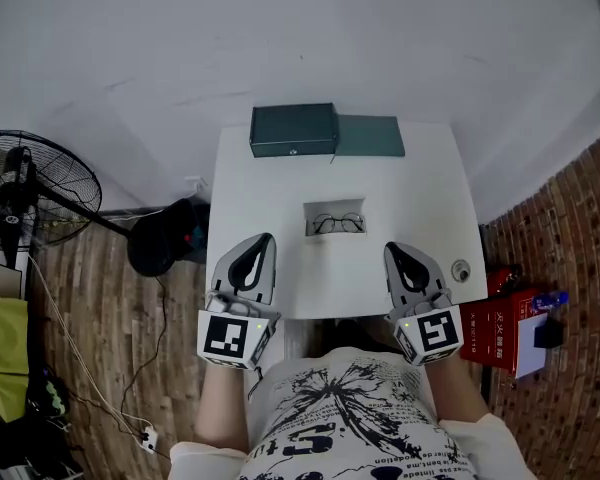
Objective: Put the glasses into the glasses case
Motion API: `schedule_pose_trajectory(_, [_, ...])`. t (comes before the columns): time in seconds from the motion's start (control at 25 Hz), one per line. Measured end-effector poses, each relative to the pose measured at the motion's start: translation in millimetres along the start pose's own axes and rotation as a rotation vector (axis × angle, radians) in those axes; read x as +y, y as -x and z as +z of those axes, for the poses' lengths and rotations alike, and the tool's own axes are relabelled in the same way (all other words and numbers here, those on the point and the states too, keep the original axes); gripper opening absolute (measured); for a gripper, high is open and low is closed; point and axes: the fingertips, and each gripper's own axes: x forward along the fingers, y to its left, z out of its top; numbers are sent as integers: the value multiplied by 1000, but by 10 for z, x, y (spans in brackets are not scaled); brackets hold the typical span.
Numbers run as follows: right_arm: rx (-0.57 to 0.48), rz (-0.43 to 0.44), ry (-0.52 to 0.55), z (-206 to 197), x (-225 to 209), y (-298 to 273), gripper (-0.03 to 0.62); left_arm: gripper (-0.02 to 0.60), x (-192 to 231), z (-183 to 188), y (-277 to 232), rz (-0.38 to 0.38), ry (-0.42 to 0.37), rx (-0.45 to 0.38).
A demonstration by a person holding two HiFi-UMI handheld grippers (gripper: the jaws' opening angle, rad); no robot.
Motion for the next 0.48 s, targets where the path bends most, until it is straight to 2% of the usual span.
schedule_pose_trajectory(0.48, [-1,8,8,-34,-88,-55,12,14,-118,25,-139,-11,0,-19])
